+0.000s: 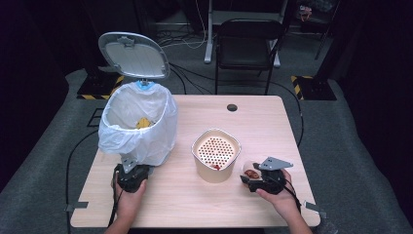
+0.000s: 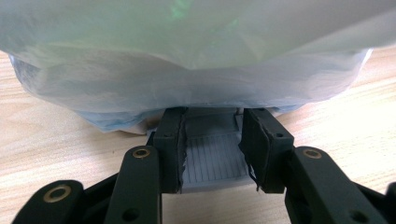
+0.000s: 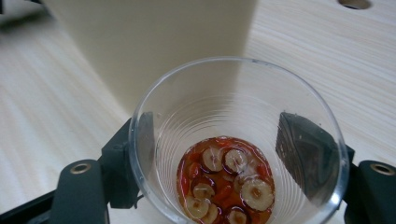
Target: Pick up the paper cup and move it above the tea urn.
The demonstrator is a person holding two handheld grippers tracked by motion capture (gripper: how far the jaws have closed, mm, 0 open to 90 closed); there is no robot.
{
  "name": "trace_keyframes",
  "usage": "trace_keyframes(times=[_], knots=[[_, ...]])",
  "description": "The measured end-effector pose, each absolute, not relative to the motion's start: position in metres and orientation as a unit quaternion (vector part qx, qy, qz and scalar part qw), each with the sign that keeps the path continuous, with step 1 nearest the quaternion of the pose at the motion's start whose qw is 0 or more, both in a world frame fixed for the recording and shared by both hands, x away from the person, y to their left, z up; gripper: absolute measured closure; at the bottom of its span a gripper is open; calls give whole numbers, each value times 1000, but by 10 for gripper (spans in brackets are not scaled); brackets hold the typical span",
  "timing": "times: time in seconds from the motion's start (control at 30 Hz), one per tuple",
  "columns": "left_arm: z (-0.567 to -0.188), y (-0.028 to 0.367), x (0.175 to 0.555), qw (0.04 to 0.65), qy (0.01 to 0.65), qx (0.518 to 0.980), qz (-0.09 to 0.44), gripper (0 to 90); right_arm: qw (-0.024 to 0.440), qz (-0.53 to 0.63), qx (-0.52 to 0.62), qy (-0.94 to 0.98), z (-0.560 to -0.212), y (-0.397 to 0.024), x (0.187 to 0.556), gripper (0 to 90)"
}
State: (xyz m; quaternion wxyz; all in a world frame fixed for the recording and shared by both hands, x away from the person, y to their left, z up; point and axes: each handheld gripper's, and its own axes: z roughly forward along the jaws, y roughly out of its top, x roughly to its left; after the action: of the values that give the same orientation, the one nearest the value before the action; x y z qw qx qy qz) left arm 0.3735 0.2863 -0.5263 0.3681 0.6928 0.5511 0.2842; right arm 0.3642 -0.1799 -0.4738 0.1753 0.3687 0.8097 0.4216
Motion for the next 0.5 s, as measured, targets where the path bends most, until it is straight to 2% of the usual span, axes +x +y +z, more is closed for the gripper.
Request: trace_keyframes(times=[0.5], knots=[[-527,286,373,369,552,692,284,601,208,399,440,777,-482,-204,379,272]])
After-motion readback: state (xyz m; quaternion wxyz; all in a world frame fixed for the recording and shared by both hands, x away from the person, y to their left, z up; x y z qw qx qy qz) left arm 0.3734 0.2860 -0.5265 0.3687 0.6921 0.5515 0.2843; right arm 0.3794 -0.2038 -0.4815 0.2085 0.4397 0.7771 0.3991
